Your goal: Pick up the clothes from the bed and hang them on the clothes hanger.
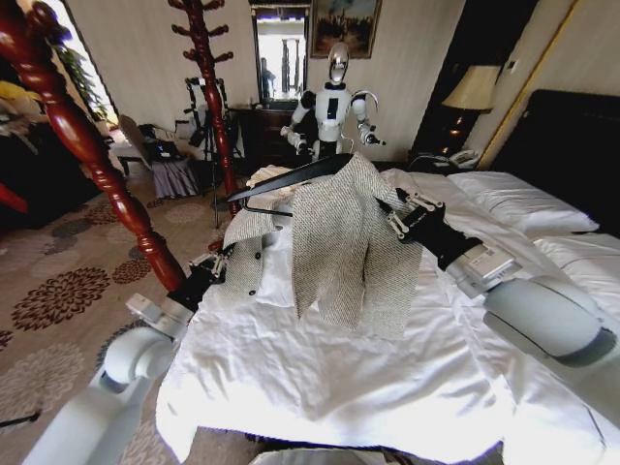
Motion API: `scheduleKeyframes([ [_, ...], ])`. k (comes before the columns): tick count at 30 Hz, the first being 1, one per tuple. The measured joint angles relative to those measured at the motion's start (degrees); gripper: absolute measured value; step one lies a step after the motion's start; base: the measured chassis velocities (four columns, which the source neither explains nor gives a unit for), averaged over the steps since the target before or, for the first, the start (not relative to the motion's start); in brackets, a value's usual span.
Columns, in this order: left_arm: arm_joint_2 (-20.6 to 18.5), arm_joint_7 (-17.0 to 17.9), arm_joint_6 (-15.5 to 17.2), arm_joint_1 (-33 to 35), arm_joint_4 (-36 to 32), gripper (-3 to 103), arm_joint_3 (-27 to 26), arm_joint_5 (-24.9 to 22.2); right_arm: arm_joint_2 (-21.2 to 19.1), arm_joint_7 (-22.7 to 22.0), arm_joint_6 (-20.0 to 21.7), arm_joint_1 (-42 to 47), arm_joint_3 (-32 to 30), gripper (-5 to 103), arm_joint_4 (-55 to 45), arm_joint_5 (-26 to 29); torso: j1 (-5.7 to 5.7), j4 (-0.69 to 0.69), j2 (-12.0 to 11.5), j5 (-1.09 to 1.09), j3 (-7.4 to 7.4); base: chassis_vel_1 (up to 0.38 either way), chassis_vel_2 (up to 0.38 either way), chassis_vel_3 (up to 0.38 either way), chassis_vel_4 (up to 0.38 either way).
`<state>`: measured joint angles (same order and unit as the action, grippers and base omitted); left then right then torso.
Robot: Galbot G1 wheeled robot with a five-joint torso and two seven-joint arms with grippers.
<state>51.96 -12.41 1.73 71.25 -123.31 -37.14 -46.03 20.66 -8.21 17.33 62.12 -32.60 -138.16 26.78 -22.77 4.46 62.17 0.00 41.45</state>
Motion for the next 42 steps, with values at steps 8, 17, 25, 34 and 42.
scheduleKeyframes([
  [8, -1.1, -7.2, 0.6, -2.7, 3.8, 0, -3.5, -7.9, 0.4, -2.0, 1.4, 0.6, -0.1, 23, 0.1, 1.2, 0.0, 0.0, 0.0, 0.0, 0.0, 0.0, 0.0, 0.0, 0.0],
  [17, -2.6, -11.8, 4.1, -4.3, 6.2, 0, -7.4, -17.6, 0.9, -3.6, 1.4, 1.1, 0.5, 23, 1.0, 1.9, 0.0, 0.0, 0.0, 0.01, 0.0, 0.0, 0.0, 0.0, 0.0],
  [25, -4.3, -11.1, 6.4, -9.0, 10.1, 0, -5.7, -23.9, 0.8, -1.6, -4.0, 1.6, 0.7, 23, 2.1, 2.7, 0.0, -0.01, 0.0, 0.0, 0.0, 0.0, 0.0, 0.0, 0.0],
  [34, -7.6, -9.8, 7.8, -13.5, 9.4, 0, -2.2, -28.1, 0.7, -0.9, -4.4, 2.1, 0.7, 23, 3.3, -5.0, 0.0, 0.0, 0.0, 0.01, 0.0, 0.0, 0.0, 0.0, 0.0],
  [42, -10.0, -10.7, 8.7, -14.1, 8.4, 0, -5.0, -32.4, 1.0, -1.6, -2.7, 2.6, 1.1, 23, 4.4, -7.7, 0.0, 0.0, 0.0, 0.01, 0.0, 0.0, 0.0, 0.0, 0.0],
])
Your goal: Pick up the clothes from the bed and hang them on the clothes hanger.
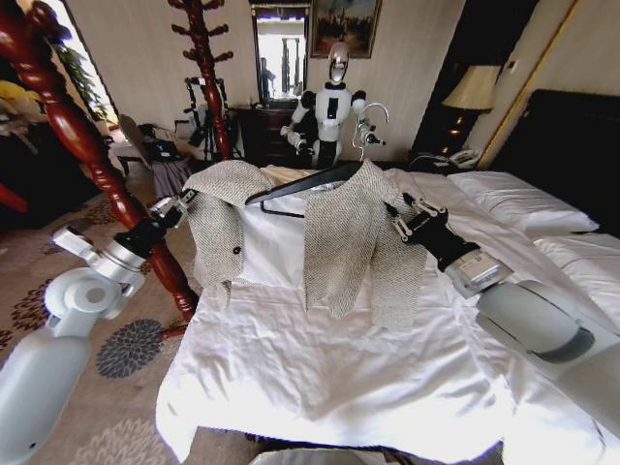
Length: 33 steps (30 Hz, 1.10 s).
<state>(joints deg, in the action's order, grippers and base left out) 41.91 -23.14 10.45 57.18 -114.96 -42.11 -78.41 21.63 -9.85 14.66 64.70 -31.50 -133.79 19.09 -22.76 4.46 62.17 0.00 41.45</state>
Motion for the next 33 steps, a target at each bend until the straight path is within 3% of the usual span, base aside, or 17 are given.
scheduleKeyframes([
  [9, -1.8, 0.1, 0.3, 0.2, -0.8, 0, -1.2, -2.6, 0.0, 0.0, -0.4, -0.4, 0.1, 22, 0.3, -0.3, 0.0, 0.0, 0.0, 0.0, 0.0, 0.0, 0.0, 0.0, 0.0],
  [14, -1.0, 0.1, 0.5, 3.6, -5.3, 0, -1.0, -1.7, 0.3, -1.2, 0.5, -0.5, 0.1, 22, 0.4, 0.4, 0.0, 0.0, 0.0, 0.0, 0.0, 0.0, 0.0, 0.0, 0.0],
  [20, 0.1, -0.5, 0.5, 8.3, -10.9, 0, 0.8, 4.6, 0.5, -1.7, 0.8, -0.2, 0.2, 22, -0.1, 1.5, 0.0, 0.0, 0.0, 0.01, 0.0, 0.0, 0.0, 0.0, 0.0],
  [24, 0.8, -0.2, 0.2, 10.3, -12.9, 0, 4.8, 10.7, 0.2, -1.5, -0.1, -0.4, 0.8, 22, -1.1, 5.2, 0.0, 0.0, 0.0, 0.01, 0.0, 0.0, 0.0, 0.0, 0.0],
  [33, 1.1, 2.8, -0.5, 7.8, -14.0, 0, 10.8, 14.6, -0.2, 1.0, -3.4, -0.9, 1.0, 22, -1.0, 6.1, 0.0, 0.0, 0.0, -0.01, 0.0, 0.0, 0.0, 0.0, 0.0],
])
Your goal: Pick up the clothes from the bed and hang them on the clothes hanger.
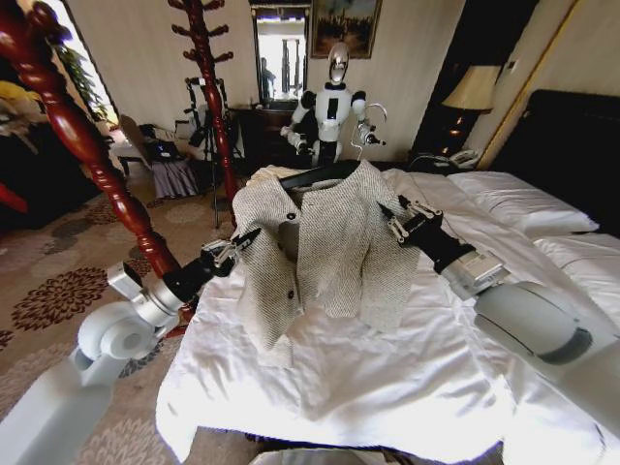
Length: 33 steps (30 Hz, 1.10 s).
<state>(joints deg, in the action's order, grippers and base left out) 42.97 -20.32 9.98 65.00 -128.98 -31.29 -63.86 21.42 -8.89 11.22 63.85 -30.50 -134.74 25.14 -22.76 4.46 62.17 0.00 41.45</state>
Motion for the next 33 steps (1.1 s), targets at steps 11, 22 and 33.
scheduleKeyframes([
  [11, -3.2, -0.5, 0.0, -2.8, -1.6, 0, -0.9, -0.6, 0.6, 0.0, 1.9, 1.2, -0.3, 22, 2.0, -9.6, 0.0, 0.0, 0.0, 0.01, 0.0, 0.0, 0.0, 0.0, 0.0],
  [22, -6.8, -3.7, 0.1, -5.3, -2.3, 0, -5.7, -2.6, 0.8, 0.0, 4.6, 1.8, 0.8, 22, 3.2, -14.0, 0.0, -0.01, 0.0, 0.0, 0.0, 0.0, 0.0, 0.0, 0.0],
  [33, -12.4, -3.1, 1.0, -15.4, -0.3, 0, 1.5, -2.6, 1.3, 3.0, 2.9, 2.4, 1.3, 22, 3.1, -17.6, -0.01, 0.01, 0.0, 0.02, 0.0, 0.0, 0.0, 0.0, 0.0],
])
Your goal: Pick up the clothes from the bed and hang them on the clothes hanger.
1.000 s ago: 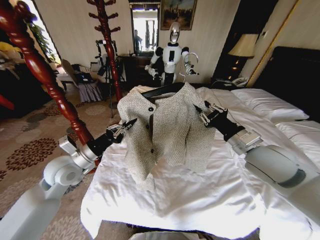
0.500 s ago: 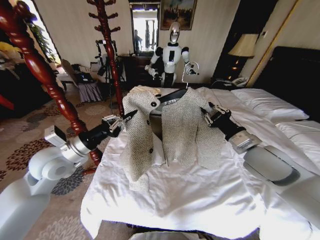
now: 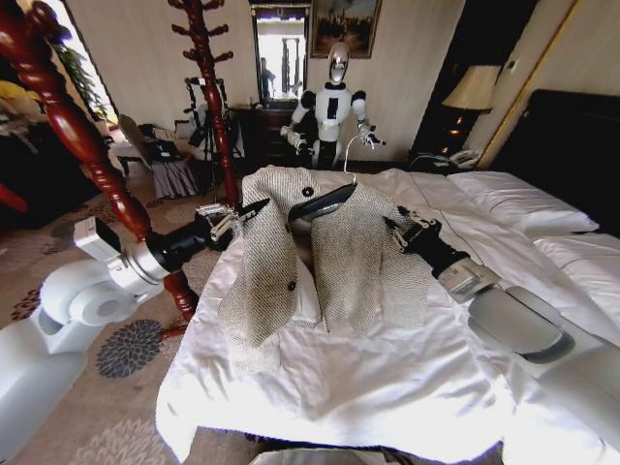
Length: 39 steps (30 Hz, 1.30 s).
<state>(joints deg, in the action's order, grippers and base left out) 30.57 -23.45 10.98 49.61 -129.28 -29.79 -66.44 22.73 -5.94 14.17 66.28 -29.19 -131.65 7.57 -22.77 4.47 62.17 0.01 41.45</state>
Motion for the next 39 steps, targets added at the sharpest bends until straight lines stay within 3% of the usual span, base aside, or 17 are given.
scheduleKeyframes([
  [2, -0.3, 0.0, 0.1, 0.0, -0.3, 0, 0.4, 0.4, 0.1, 0.2, -0.6, 0.0, 0.1, 22, 0.0, 0.5, 0.0, -0.01, 0.0, 0.0, 0.0, 0.0, 0.0, 0.0, 0.0],
  [8, -0.8, 0.1, 0.4, 2.9, -1.7, -2, 1.8, 3.7, 0.5, 0.7, -3.2, -0.7, 0.6, 22, -1.9, 9.1, 0.0, -0.01, 0.0, -0.02, 0.0, 0.0, 0.0, 0.0, 0.0],
  [14, -2.0, 1.0, 0.5, 5.2, -3.0, 24, 3.2, 7.1, 0.4, 2.1, -5.1, -1.2, 0.1, 22, -3.9, 13.5, 0.0, -0.01, 0.0, -0.01, 0.0, 0.0, 0.0, 0.0, 0.0],
  [16, -2.1, 1.0, 0.5, 5.5, -3.2, 24, 3.2, 7.5, 0.4, 2.1, -5.1, -1.2, 0.0, 22, -4.1, 14.1, 0.0, -0.01, 0.0, -0.01, 0.0, 0.0, 0.0, 0.0, 0.0],
  [18, -2.4, 1.3, 0.4, 6.5, -3.7, 34, 3.0, 8.7, 0.2, 1.9, -5.3, -1.3, -0.3, 22, -4.3, 15.9, 0.0, -0.01, 0.0, -0.01, 0.0, 0.0, 0.0, 0.0, 0.0],
  [19, -2.4, 1.3, 0.4, 6.5, -3.7, 34, 3.0, 8.7, 0.2, 1.9, -5.3, -1.3, -0.3, 22, -4.3, 15.9, 0.0, -0.01, 0.0, -0.01, 0.0, 0.0, 0.0, 0.0, 0.0],
  [22, -2.6, 1.5, 0.0, 8.8, -4.2, 52, 2.0, 9.4, 0.0, 1.6, -5.6, -1.7, -0.8, 22, -4.9, 19.4, 0.0, -0.01, 0.0, -0.01, 0.0, 0.0, 0.0, 0.0, 0.0],
  [24, -2.6, 1.5, -0.3, 9.4, -4.4, 52, 1.6, 9.5, 0.0, 1.5, -5.6, -1.7, -0.9, 22, -5.1, 20.1, 0.0, -0.01, 0.0, -0.01, 0.0, 0.0, 0.0, 0.0, 0.0],
  [30, -3.0, 0.2, -2.7, 12.2, -6.0, 79, -1.2, 9.4, -0.1, -0.4, -4.5, -1.8, -0.8, 22, -5.3, 24.9, 0.0, -0.01, 0.0, 0.0, 0.0, 0.0, 0.0, 0.0, 0.0],
  [32, -3.1, 0.0, -2.8, 12.4, -6.0, 79, -1.4, 9.5, -0.1, -0.6, -4.4, -1.8, -0.7, 22, -5.3, 25.2, 0.0, -0.01, 0.0, 0.0, 0.0, 0.0, 0.0, 0.0, 0.0],
  [33, -3.0, -0.4, -3.1, 12.9, -6.0, 89, -2.1, 9.7, 0.0, -1.1, -4.0, -2.0, -0.7, 22, -5.2, 25.8, 0.0, -0.01, 0.0, -0.01, 0.0, 0.0, 0.0, 0.0, 0.0],
  [34, -2.9, -0.5, -3.2, 13.1, -5.9, 89, -2.4, 10.0, 0.0, -1.3, -3.9, -2.1, -0.7, 22, -5.0, 26.2, 0.0, -0.01, 0.0, -0.01, 0.0, 0.0, 0.0, 0.0, 0.0],
  [35, -2.6, -0.8, -3.4, 13.3, -5.7, 98, -2.9, 11.1, 0.0, -1.6, -3.8, -2.1, -0.6, 22, -5.0, 26.9, 0.0, -0.01, 0.0, -0.01, 0.0, 0.0, 0.0, 0.0, 0.0],
  [39, -1.8, -1.5, -4.3, 14.5, -5.9, 100, -5.0, 12.9, 0.3, -3.0, -3.4, -1.8, -0.4, 22, -5.4, 30.3, 0.0, 0.0, 0.0, -0.01, 0.0, 0.0, 0.0, 0.0, 0.0],
])
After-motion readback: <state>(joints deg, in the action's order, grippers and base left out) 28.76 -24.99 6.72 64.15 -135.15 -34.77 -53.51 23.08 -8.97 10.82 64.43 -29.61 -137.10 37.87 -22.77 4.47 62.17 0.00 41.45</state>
